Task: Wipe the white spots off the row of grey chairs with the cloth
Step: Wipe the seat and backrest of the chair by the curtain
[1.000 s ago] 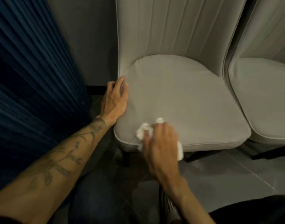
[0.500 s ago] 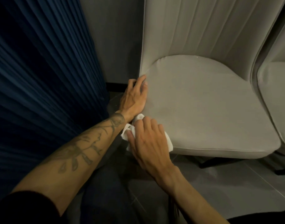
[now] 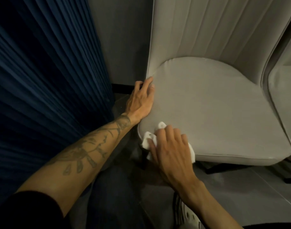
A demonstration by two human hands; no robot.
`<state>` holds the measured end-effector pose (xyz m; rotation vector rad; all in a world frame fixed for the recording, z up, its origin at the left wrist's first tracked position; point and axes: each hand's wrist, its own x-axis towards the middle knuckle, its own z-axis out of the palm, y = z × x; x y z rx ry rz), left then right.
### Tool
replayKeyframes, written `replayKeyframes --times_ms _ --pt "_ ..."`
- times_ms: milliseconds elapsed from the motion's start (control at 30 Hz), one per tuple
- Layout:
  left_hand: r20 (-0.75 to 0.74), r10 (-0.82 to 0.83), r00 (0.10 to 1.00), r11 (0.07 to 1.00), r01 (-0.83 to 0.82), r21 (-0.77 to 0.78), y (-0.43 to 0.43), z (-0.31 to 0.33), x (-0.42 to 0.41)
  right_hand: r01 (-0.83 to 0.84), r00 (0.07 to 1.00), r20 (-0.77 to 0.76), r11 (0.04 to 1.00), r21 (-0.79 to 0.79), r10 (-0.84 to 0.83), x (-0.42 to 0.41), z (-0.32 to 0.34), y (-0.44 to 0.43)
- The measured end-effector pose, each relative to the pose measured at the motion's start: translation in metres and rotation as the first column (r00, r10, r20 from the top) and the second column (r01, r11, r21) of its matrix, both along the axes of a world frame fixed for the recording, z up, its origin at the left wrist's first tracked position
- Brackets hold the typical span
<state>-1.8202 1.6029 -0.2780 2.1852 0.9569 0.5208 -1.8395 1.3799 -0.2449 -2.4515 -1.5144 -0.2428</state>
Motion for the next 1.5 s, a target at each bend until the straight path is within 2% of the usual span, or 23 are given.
replayKeyframes --times_ms 100,233,333,500,633,733,800,867,967,1067,1133,1200,1267,1333,1433,1500 --pt "-0.009 -0.001 1.000 1.000 0.001 0.009 0.000 0.002 0.000 0.061 0.998 -0.009 0.997 -0.036 -0.061 -0.006 0.005 0.014" --pt "-0.011 -0.002 1.000 1.000 0.002 -0.009 0.001 0.000 0.001 -0.074 0.996 -0.049 0.995 -0.066 0.071 -0.016 0.010 0.044" --pt "-0.012 -0.009 1.000 1.000 0.009 0.013 0.001 0.000 0.000 -0.074 0.997 -0.031 0.997 -0.018 0.073 0.009 0.009 0.022" --pt "-0.047 -0.011 0.999 0.999 0.013 0.034 0.000 0.003 -0.002 0.183 0.983 -0.021 0.982 -0.045 -0.184 0.077 0.012 -0.009" --pt "-0.068 -0.009 0.998 0.999 0.012 0.041 -0.002 0.008 -0.002 0.367 0.924 -0.020 0.897 -0.248 -0.383 0.152 0.023 0.012" --pt "-0.098 -0.004 0.995 0.996 0.013 0.085 -0.003 0.012 -0.001 0.210 0.961 -0.152 0.968 -0.139 -0.231 0.157 0.023 0.049" --pt "-0.138 -0.003 0.990 0.991 0.021 0.131 -0.005 0.017 -0.001 0.070 0.984 -0.157 0.994 -0.083 -0.083 0.149 0.020 0.063" --pt "-0.204 -0.006 0.979 0.983 0.043 0.178 -0.005 0.023 0.000 0.056 0.989 -0.137 0.997 -0.045 -0.062 0.168 0.021 0.061" --pt "-0.244 -0.009 0.970 0.973 0.065 0.221 -0.003 0.033 0.006 0.249 0.966 -0.060 0.967 -0.054 -0.252 0.232 0.024 0.044" --pt "-0.219 0.018 0.976 0.940 0.058 0.337 -0.008 0.039 0.018 0.475 0.880 0.025 0.875 -0.092 -0.475 0.298 0.027 0.037" --pt "-0.208 0.024 0.978 0.890 0.074 0.449 -0.015 0.037 0.023 0.603 0.797 -0.034 0.798 -0.020 -0.603 0.323 0.027 0.047" --pt "-0.186 0.021 0.982 0.866 0.076 0.494 -0.018 0.034 0.028 0.655 0.755 -0.054 0.756 0.011 -0.653 0.334 0.024 0.064" --pt "-0.176 0.032 0.984 0.863 0.062 0.501 -0.020 0.032 0.030 0.607 0.795 0.069 0.791 -0.076 -0.603 0.338 0.021 0.086" --pt "-0.170 0.039 0.985 0.859 0.054 0.509 -0.021 0.030 0.032 0.480 0.875 0.175 0.856 -0.192 -0.451 0.335 0.020 0.111" --pt "-0.156 0.043 0.987 0.854 0.045 0.519 -0.023 0.028 0.032 0.259 0.958 0.196 0.925 -0.280 -0.209 0.336 0.020 0.133" --pt "-0.149 0.050 0.987 0.861 0.033 0.508 -0.025 0.028 0.031 0.211 0.966 0.214 0.926 -0.313 -0.148 0.344 0.021 0.122"
